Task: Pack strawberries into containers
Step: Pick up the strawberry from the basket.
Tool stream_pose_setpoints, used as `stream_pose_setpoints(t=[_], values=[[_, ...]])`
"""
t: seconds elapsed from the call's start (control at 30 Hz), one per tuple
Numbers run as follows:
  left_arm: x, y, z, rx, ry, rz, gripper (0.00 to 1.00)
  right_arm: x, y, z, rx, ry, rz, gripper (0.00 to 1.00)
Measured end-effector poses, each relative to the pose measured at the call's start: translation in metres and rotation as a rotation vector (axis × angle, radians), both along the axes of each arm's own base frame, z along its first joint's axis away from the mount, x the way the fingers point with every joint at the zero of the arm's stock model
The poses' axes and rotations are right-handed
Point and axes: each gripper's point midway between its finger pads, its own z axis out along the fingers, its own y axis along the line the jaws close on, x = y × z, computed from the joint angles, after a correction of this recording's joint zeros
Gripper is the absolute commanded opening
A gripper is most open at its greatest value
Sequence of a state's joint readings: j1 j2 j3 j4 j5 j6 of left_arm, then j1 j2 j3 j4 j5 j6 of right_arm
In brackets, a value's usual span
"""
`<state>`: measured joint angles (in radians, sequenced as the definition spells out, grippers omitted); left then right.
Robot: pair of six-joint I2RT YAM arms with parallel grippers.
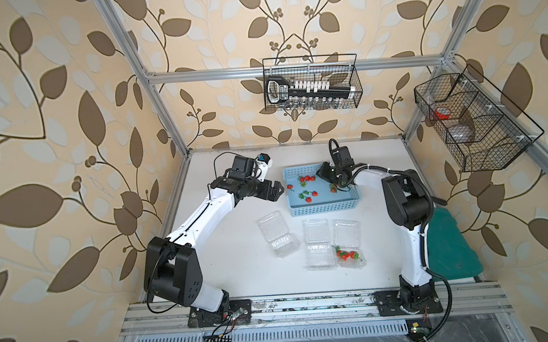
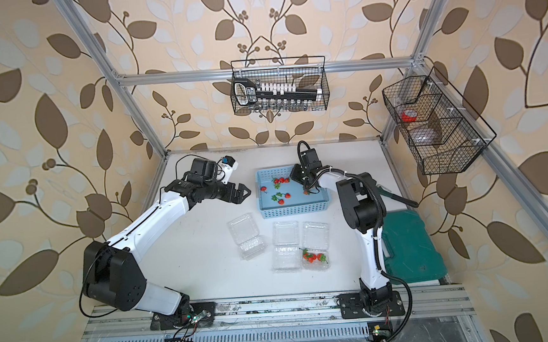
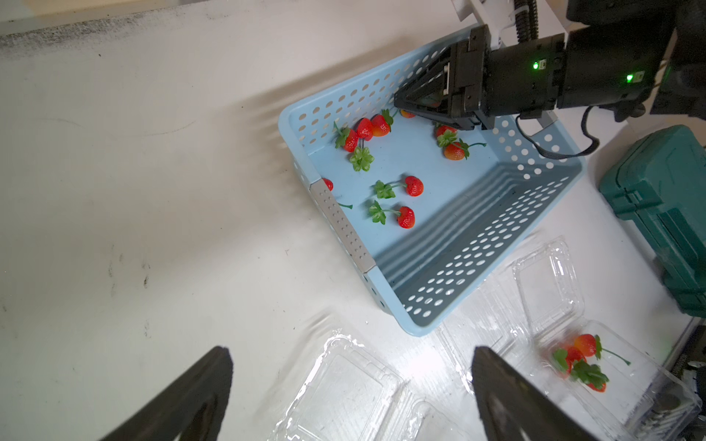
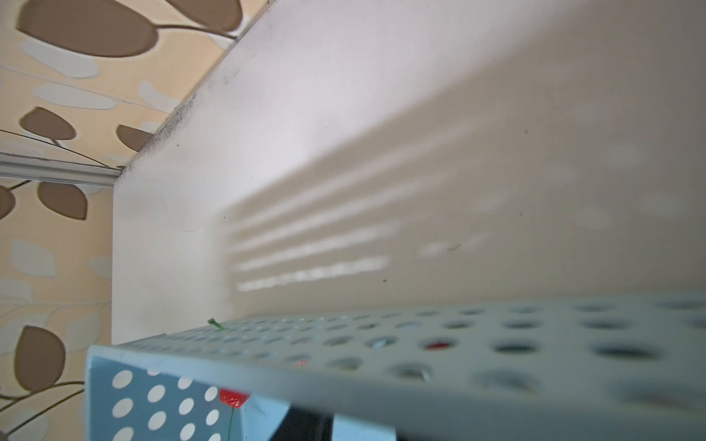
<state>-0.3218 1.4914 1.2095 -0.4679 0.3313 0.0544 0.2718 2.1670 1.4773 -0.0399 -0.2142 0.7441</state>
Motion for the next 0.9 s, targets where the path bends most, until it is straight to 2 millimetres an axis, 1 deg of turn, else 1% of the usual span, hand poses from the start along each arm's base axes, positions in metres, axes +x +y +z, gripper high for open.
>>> stream_pose_setpoints(t=[0.1, 0.3, 0.37, 0.53, 0.67, 0.9], values=[[0.0, 0.0, 0.0, 0.0, 0.0, 0.0, 0.99, 0.001, 0.0, -0.003, 0.003, 0.002, -0.002, 0.25], [0.0, 0.0, 0.0, 0.0, 0.0, 0.0, 0.99, 0.001, 0.001, -0.016, 0.002, 0.025, -0.003, 0.25], [0.0, 0.0, 0.0, 0.0, 0.0, -0.001, 0.99, 0.002, 0.002, -0.018, 0.002, 0.026, -0.002, 0.25], [0.0, 0.0, 0.0, 0.0, 0.0, -0.001, 0.99, 0.008, 0.005, -0.013, 0.01, 0.013, 0.003, 0.23], [0.0, 0.0, 0.0, 0.0, 0.0, -0.001, 0.99, 0.011, 0.006, -0.01, 0.02, 0.008, 0.001, 0.18], [0.0, 0.0, 0.0, 0.001, -0.001, -0.001, 0.99, 0.014, 0.009, -0.006, 0.036, -0.004, 0.006, 0.02]])
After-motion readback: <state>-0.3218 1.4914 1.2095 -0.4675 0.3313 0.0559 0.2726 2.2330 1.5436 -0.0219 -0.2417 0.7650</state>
